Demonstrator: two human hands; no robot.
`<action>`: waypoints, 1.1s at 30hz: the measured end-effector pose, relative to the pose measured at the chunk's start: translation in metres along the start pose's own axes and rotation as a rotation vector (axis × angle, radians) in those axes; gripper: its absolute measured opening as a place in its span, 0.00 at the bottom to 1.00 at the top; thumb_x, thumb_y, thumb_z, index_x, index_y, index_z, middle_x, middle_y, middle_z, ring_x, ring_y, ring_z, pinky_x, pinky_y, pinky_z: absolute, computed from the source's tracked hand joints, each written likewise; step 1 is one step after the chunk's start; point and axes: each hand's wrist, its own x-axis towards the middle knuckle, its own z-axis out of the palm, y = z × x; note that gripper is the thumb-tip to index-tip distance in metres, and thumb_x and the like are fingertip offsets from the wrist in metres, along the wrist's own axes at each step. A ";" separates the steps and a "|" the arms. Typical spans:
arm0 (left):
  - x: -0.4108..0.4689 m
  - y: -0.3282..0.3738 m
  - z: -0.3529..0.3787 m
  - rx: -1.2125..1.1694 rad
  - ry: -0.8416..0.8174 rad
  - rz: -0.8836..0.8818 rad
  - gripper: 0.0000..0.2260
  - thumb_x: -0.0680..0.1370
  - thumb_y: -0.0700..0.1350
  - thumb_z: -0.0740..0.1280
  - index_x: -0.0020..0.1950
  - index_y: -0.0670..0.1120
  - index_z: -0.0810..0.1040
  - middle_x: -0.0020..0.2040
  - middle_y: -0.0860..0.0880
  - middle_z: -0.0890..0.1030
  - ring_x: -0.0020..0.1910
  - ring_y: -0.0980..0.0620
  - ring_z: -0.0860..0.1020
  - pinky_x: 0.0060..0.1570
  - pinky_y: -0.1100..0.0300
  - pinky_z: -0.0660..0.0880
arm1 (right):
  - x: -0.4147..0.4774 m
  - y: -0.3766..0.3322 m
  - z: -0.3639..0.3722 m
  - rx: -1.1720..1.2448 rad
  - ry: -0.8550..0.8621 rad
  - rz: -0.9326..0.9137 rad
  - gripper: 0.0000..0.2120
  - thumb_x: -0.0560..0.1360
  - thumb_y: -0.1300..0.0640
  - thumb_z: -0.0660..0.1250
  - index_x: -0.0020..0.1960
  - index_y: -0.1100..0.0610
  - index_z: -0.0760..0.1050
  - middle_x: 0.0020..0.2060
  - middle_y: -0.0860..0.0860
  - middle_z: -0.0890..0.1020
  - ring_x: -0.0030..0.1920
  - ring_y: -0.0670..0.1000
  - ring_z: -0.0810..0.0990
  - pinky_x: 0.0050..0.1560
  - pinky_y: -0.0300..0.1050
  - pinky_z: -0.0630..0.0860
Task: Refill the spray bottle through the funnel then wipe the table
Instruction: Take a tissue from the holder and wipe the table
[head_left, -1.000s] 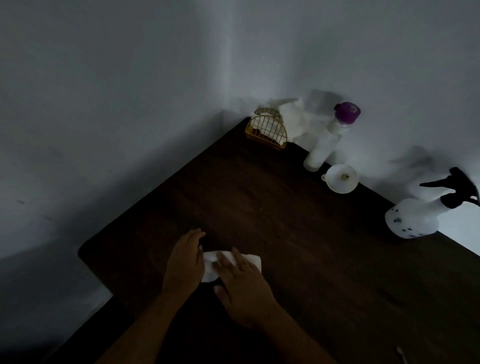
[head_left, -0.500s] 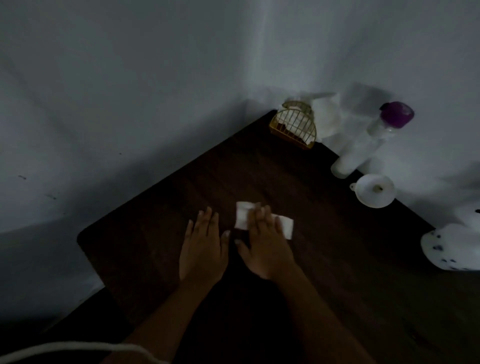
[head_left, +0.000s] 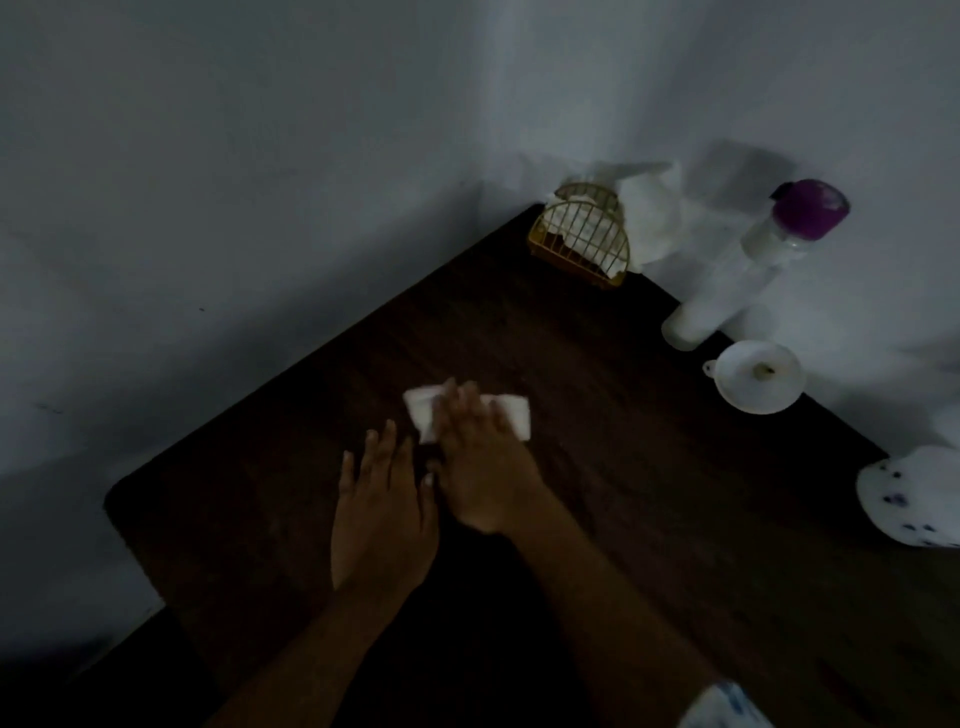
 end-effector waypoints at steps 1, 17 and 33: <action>0.000 0.001 0.000 0.056 -0.019 0.010 0.26 0.76 0.51 0.49 0.67 0.39 0.70 0.68 0.40 0.70 0.69 0.43 0.67 0.69 0.50 0.52 | 0.007 0.016 -0.007 -0.020 -0.014 0.071 0.34 0.78 0.43 0.52 0.76 0.61 0.44 0.76 0.59 0.44 0.75 0.57 0.41 0.74 0.56 0.40; 0.001 -0.002 0.003 -0.081 0.082 -0.040 0.25 0.76 0.50 0.48 0.67 0.37 0.69 0.69 0.38 0.68 0.71 0.43 0.62 0.70 0.48 0.52 | -0.018 -0.017 0.013 0.033 0.017 -0.172 0.35 0.75 0.44 0.54 0.76 0.58 0.49 0.76 0.57 0.49 0.75 0.57 0.43 0.73 0.55 0.41; -0.002 -0.002 0.004 -0.083 0.066 0.047 0.27 0.75 0.51 0.48 0.69 0.38 0.66 0.71 0.41 0.66 0.73 0.47 0.58 0.71 0.46 0.50 | -0.095 -0.025 0.029 0.073 0.092 0.102 0.37 0.73 0.41 0.53 0.76 0.57 0.48 0.75 0.58 0.48 0.75 0.58 0.44 0.74 0.57 0.42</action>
